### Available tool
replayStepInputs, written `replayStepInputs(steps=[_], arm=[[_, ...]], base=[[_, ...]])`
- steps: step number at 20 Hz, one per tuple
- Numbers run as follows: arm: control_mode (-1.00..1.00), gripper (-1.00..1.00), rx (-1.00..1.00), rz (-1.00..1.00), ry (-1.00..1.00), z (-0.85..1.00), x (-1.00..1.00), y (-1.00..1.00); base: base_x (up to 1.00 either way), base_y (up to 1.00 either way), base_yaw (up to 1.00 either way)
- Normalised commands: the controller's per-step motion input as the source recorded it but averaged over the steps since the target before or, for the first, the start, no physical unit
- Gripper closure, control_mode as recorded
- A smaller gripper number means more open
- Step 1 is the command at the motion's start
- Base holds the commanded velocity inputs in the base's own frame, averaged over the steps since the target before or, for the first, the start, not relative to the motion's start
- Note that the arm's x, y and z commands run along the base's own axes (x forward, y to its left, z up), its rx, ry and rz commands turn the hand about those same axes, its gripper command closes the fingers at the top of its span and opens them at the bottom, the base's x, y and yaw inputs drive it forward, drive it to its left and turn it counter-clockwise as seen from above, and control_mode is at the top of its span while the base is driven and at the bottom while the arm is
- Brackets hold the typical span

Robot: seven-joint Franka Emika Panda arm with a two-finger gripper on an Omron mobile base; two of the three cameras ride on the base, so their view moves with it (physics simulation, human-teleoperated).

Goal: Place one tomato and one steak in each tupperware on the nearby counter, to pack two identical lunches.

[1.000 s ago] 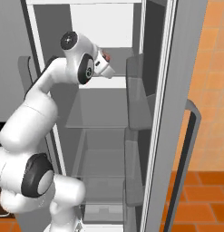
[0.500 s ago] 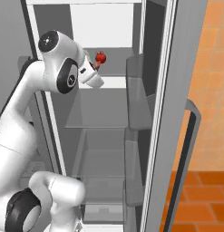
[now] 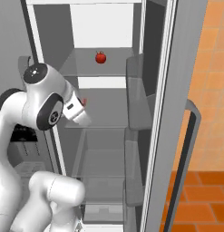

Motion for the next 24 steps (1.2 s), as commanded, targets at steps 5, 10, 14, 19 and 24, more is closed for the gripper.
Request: replayStepInputs(steps=[5, 10, 14, 19, 24], arm=[[1.00, 1.00, 0.00, 0.12, 0.08, -0.58, -0.60, 0.00], [1.00, 1.00, 0.00, 0.00, 0.00, 0.00, 0.00, 0.00], [1.00, 1.00, 0.00, 0.00, 0.00, 0.00, 0.00, 0.00], [1.00, 1.00, 0.00, 0.00, 0.00, 0.00, 0.00, 0.00], [1.00, 1.00, 0.00, 0.00, 0.00, 0.00, 0.00, 0.00]], base=[[-0.40, 0.14, 0.08], [-0.99, 0.93, 0.36], [-0.51, 1.00, 0.32], [0.03, 1.00, 0.04], [0.19, 1.00, 0.00]])
